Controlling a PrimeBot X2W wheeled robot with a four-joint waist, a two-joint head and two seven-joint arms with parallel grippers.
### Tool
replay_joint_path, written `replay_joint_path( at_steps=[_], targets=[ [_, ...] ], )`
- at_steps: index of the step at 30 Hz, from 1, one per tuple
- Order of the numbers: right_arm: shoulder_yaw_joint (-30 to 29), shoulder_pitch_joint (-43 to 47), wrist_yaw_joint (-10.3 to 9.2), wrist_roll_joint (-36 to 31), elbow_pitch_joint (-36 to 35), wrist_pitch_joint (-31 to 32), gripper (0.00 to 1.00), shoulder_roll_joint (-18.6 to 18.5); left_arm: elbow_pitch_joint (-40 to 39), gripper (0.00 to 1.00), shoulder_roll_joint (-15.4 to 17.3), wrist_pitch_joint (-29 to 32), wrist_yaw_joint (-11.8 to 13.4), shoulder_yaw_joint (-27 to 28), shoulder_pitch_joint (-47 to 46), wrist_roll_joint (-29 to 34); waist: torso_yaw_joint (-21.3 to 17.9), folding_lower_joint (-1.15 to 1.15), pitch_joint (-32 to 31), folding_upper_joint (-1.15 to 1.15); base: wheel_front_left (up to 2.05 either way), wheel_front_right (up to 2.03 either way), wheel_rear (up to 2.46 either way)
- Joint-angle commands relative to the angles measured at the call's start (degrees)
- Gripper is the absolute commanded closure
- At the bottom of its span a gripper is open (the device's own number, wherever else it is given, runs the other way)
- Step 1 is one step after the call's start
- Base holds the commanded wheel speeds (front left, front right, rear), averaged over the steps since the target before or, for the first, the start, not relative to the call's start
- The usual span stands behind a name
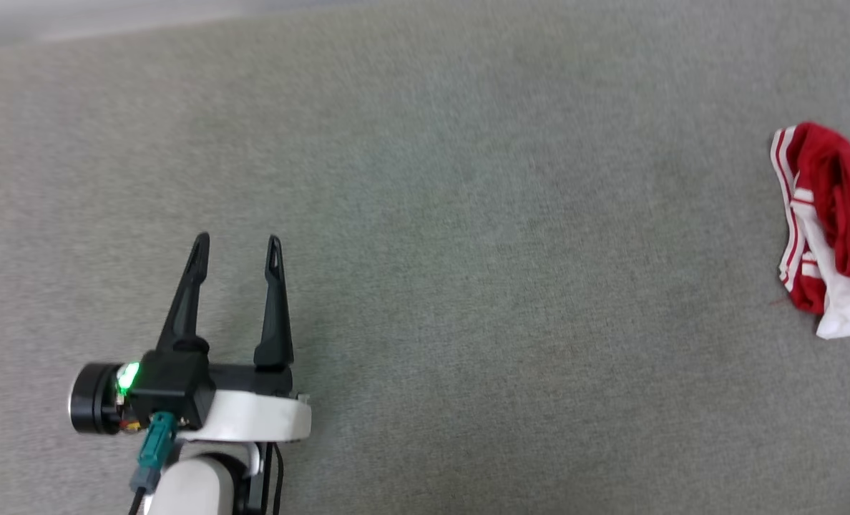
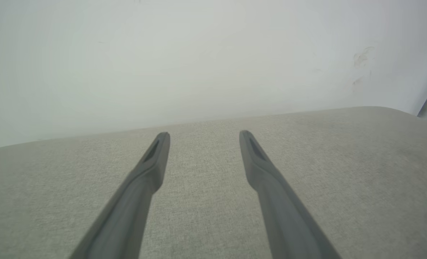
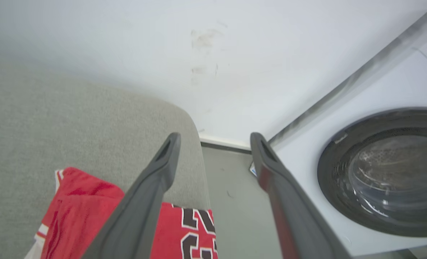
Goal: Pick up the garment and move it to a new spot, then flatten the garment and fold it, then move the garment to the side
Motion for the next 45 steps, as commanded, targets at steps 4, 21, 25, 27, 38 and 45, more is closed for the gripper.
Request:
replay_joint_path(
  at_steps=[4,21,25,27,38,45],
  targets=[
    [-3.39,3.64,-0.06,-2.95,-4.45,-6.75,0.00,3.72,0.54,0.00,-0.24,-0.12,0.71,0.08,2.63,-0.59,3.00,0.00,-5.78,0.00,0.00,0.00,0.00],
    [-8.84,30.56,-0.06,-8.24,-34.84,-13.81,0.00,29.62,4.63,0.00,-0.46,-0.12,1.27,0.93,8.57,-1.41,8.07,0.00,-14.28,0.00,0.00,0.00,0.00],
    [-8.06,37.16,-0.05,-7.53,-36.31,-13.82,0.00,33.03,5.66,0.00,-0.47,-0.12,1.07,0.99,9.35,-1.56,8.35,0.00,-15.58,0.00,0.00,0.00,0.00],
    [-8.56,40.12,-0.05,-6.75,-36.18,-13.82,0.00,34.24,6.18,0.00,-0.47,-0.12,1.01,0.92,9.78,-1.80,8.44,0.00,-16.20,0.00,0.00,0.00,0.00],
    [-11.32,51.00,-0.04,-5.04,-37.24,-13.83,0.00,37.69,7.70,0.00,-0.47,-0.12,-0.44,1.21,12.34,-2.64,8.03,0.00,-17.98,0.00,0.00,0.00,0.00],
    [-11.20,51.33,-0.01,-5.00,-36.53,-13.69,1.00,38.07,9.00,1.00,-0.41,0.05,-0.59,1.25,12.29,-3.12,7.99,0.00,-18.06,0.00,0.00,0.00,0.00]
  ],
)
